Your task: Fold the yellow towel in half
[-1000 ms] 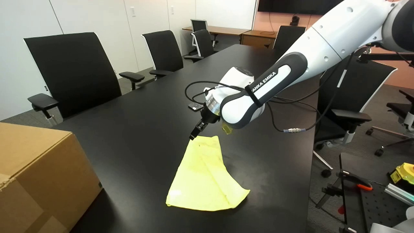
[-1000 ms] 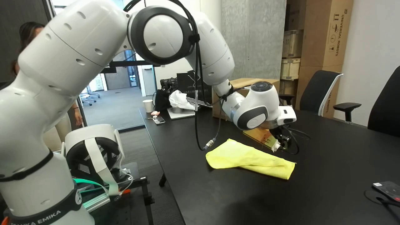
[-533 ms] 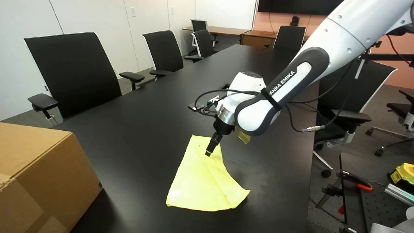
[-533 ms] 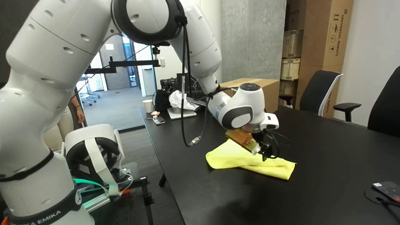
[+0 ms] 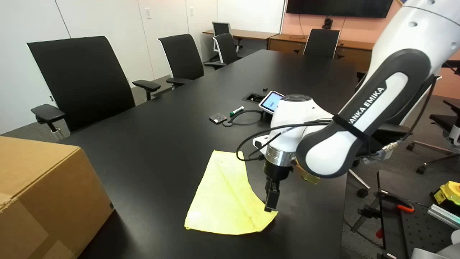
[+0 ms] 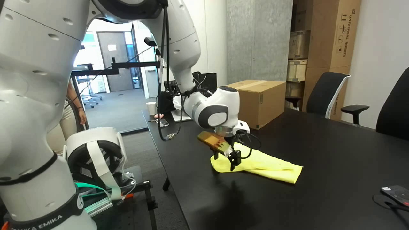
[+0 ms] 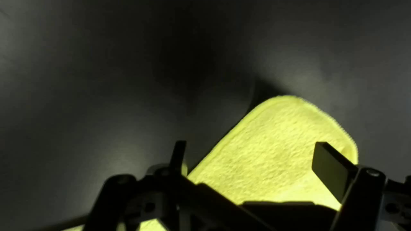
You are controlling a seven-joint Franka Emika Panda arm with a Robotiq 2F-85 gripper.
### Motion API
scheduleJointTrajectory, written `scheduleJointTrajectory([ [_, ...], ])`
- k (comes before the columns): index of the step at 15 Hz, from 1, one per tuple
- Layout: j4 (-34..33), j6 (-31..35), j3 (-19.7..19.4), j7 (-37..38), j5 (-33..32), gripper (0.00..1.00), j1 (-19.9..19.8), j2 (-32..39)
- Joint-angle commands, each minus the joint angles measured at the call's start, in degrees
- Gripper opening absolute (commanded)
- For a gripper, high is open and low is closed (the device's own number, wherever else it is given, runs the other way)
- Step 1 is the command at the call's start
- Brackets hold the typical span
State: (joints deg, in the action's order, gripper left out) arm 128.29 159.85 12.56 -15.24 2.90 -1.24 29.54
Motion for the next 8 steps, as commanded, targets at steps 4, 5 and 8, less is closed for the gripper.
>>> scheduleJointTrajectory([
  [4,8.4,-2.6,1.2,0.7,-2.4,1.0,4.9,-8.7],
  [5,8.8,-2.3,0.8,1.2,-3.2,1.0,6.1,-9.2],
  [8,9.4,1.1,-1.6,2.8,-8.3,1.0,9.6,-8.3],
])
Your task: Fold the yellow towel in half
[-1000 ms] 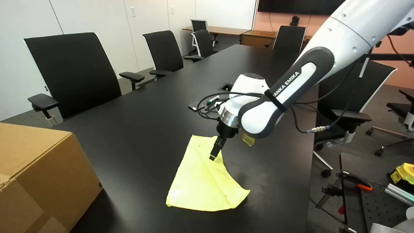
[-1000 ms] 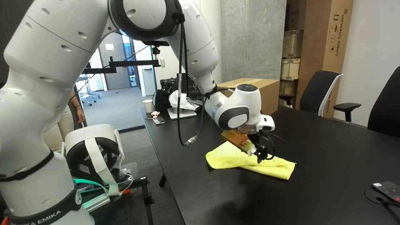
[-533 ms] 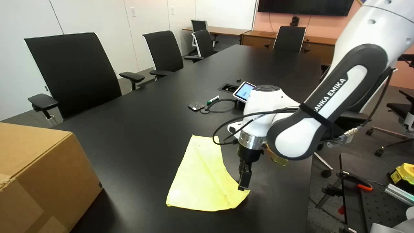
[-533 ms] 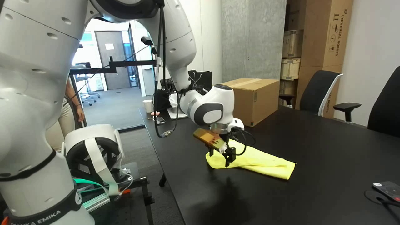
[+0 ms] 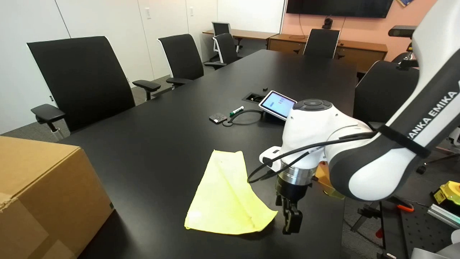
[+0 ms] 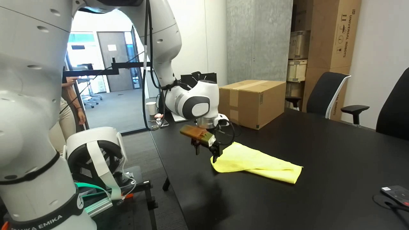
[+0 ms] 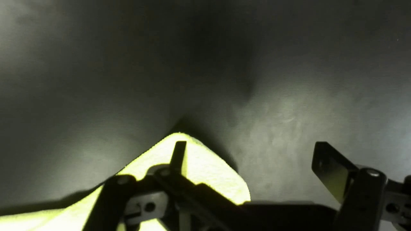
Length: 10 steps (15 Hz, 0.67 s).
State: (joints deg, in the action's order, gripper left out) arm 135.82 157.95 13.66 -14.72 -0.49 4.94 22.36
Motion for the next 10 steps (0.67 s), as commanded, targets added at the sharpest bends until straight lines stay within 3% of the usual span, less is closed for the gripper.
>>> scheduleJointTrajectory([
  [1,1.9,4.3,-4.1,3.3,-7.5,1.0,4.8,-0.7],
  [10,0.8,15.6,-19.5,13.6,-27.3,1.0,18.9,3.9],
])
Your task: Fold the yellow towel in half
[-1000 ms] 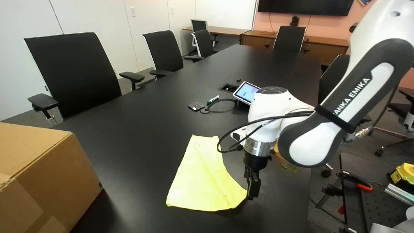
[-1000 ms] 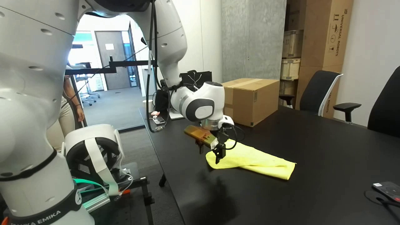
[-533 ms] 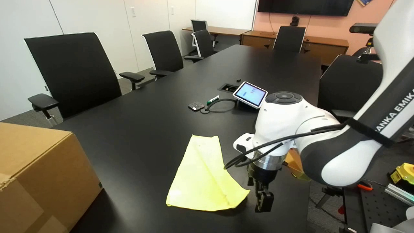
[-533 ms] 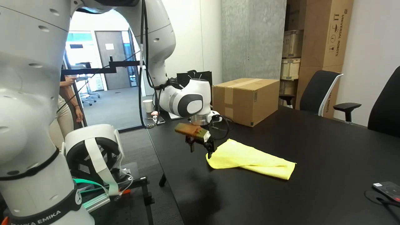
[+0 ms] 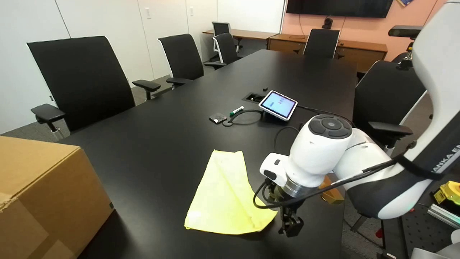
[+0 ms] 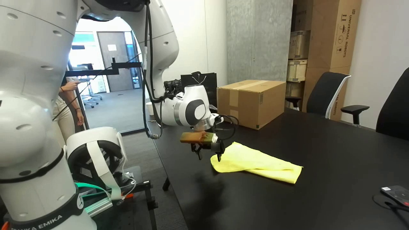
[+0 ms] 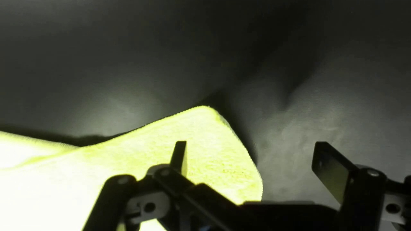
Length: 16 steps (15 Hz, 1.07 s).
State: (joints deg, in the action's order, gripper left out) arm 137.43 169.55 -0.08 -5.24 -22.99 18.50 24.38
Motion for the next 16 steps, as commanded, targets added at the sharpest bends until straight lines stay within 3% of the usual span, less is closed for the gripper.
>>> scheduleJointTrajectory([
  [1,-1.0,4.4,-7.3,4.8,-6.0,1.0,6.7,2.4],
  [8,-1.7,6.3,-13.2,6.3,-7.4,1.0,12.7,5.4],
  [9,-1.9,6.7,-13.8,6.4,-7.2,0.75,13.3,5.7],
  [10,-2.1,7.4,-14.7,6.6,-7.1,0.74,14.1,6.0],
  [16,-2.7,8.1,-18.0,6.9,-6.7,0.27,16.8,6.2],
])
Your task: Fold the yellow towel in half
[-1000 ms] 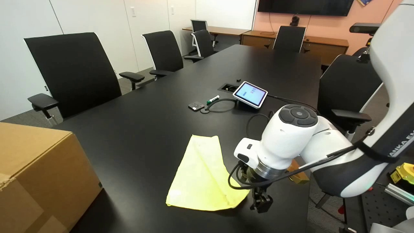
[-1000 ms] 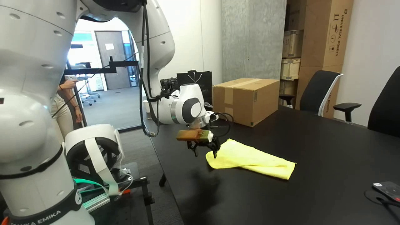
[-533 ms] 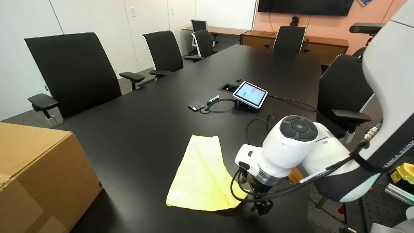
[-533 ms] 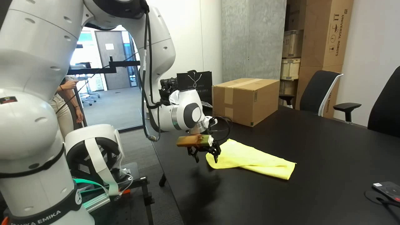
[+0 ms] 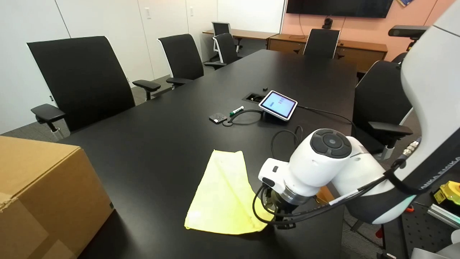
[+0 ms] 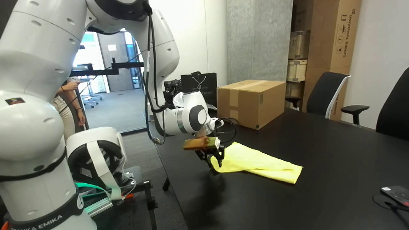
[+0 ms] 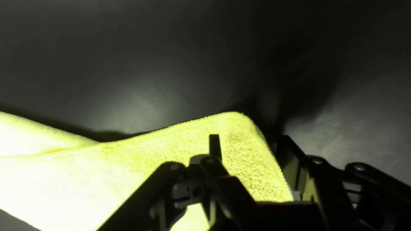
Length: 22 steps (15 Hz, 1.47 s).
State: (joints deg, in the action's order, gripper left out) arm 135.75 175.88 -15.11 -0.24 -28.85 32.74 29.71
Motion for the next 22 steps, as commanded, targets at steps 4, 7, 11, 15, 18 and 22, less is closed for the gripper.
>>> scheduleJointTrajectory([
  [4,-1.4,0.7,-4.3,1.8,-0.5,0.06,3.5,0.6],
  [7,-1.8,-0.7,-6.4,1.8,-1.2,0.08,5.5,0.1],
  [11,-3.4,-1.2,-11.9,2.8,-2.0,0.1,11.6,0.3],
  [15,-5.4,-1.3,-17.9,3.4,-2.1,0.09,18.6,0.6],
  [18,-7.1,-2.3,-20.3,3.1,-1.2,0.08,22.6,0.7],
  [22,-10.6,-2.4,-19.5,3.5,-1.0,0.06,23.7,1.1],
])
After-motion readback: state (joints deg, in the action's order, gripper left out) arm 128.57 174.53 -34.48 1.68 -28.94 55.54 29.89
